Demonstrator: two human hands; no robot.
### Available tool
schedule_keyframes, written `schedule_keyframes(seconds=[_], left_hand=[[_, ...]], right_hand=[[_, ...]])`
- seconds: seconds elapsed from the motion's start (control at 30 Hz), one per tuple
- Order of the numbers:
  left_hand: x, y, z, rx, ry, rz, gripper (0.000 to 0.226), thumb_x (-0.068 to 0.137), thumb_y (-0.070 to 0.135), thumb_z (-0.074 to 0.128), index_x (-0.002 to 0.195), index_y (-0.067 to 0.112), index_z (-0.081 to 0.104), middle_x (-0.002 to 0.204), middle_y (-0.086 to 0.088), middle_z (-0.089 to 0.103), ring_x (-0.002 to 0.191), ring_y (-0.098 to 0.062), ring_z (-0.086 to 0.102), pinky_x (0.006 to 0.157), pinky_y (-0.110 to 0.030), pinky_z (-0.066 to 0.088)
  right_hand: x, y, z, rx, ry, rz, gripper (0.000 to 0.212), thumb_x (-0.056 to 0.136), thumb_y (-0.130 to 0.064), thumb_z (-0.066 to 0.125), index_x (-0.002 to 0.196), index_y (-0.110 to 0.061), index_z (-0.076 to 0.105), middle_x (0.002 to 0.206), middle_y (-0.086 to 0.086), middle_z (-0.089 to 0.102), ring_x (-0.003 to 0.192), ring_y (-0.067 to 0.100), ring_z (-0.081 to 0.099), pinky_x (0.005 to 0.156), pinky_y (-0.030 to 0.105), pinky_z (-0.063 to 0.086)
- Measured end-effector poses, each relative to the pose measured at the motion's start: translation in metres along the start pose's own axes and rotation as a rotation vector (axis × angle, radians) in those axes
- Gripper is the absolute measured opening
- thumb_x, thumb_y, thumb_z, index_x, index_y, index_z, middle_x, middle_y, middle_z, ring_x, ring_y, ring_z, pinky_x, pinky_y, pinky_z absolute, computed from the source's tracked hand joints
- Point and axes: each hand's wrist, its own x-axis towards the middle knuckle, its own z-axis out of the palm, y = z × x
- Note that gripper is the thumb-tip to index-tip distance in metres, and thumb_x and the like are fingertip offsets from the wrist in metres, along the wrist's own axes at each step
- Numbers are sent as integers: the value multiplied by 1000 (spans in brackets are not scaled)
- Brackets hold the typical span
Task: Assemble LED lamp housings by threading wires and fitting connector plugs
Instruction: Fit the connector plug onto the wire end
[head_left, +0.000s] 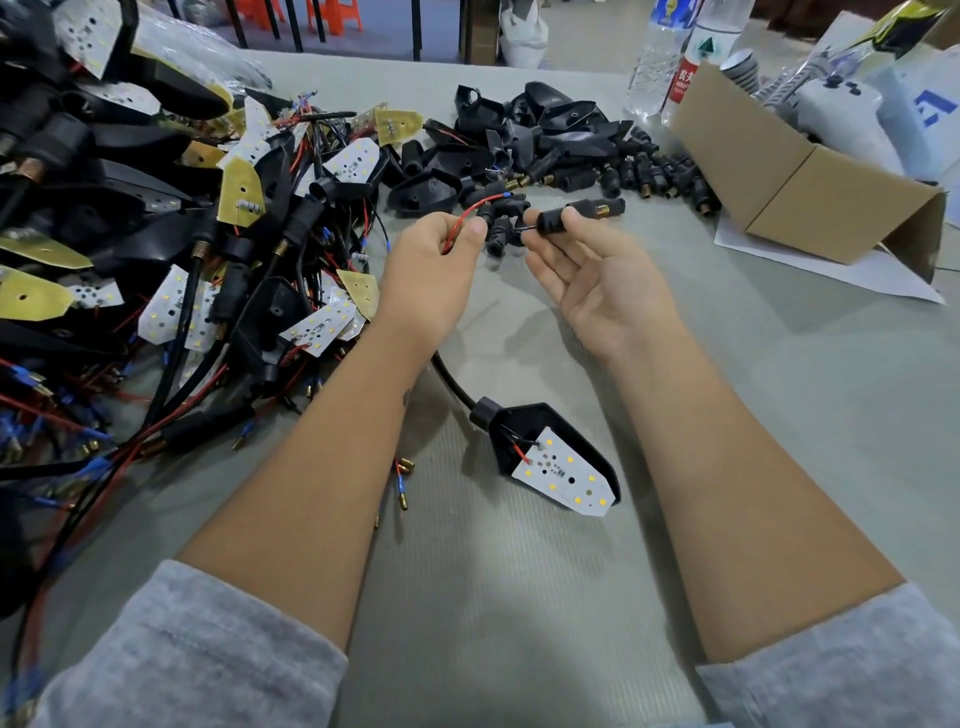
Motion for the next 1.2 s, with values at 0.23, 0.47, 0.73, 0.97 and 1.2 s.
schedule_keyframes(seconds=[0.23,0.47,0.73,0.97,1.2], left_hand=[[-4,5,1,-29,-61,-24,20,98,28,52,83,15,57,66,4,49,58,-9,40,58,-25,36],[-6,11,0,-109,-37,-91,16,93,13,45,85,25,52,62,8,54,44,1,41,49,-21,31],[-9,11,0,-77,-70,-32,11,95,10,45,95,21,44,71,3,58,55,-6,44,53,-23,34],[-10,8,1,-55,-130,53,15,99,12,47,91,21,39,70,-1,62,45,2,44,50,-14,34],[-9,8,2,-63,-159,9,11,99,10,44,91,18,42,65,-1,58,44,-1,41,48,-18,31]], right_hand=[[-2,5,4,-144,-68,-9,8,96,-3,53,100,-10,51,92,9,73,79,18,71,75,27,58],[0,9,5,-344,-73,-54,10,95,-9,59,104,-8,54,98,10,72,77,18,69,74,28,57],[1,10,5,-338,-76,-63,12,96,-18,61,106,-12,60,98,11,71,73,17,68,68,26,55],[1,12,5,-376,-74,-75,6,94,-16,63,88,-16,64,76,1,71,64,10,64,67,21,53],[5,11,9,-406,-48,2,44,105,-41,32,96,-14,65,75,2,70,60,11,59,61,22,47]])
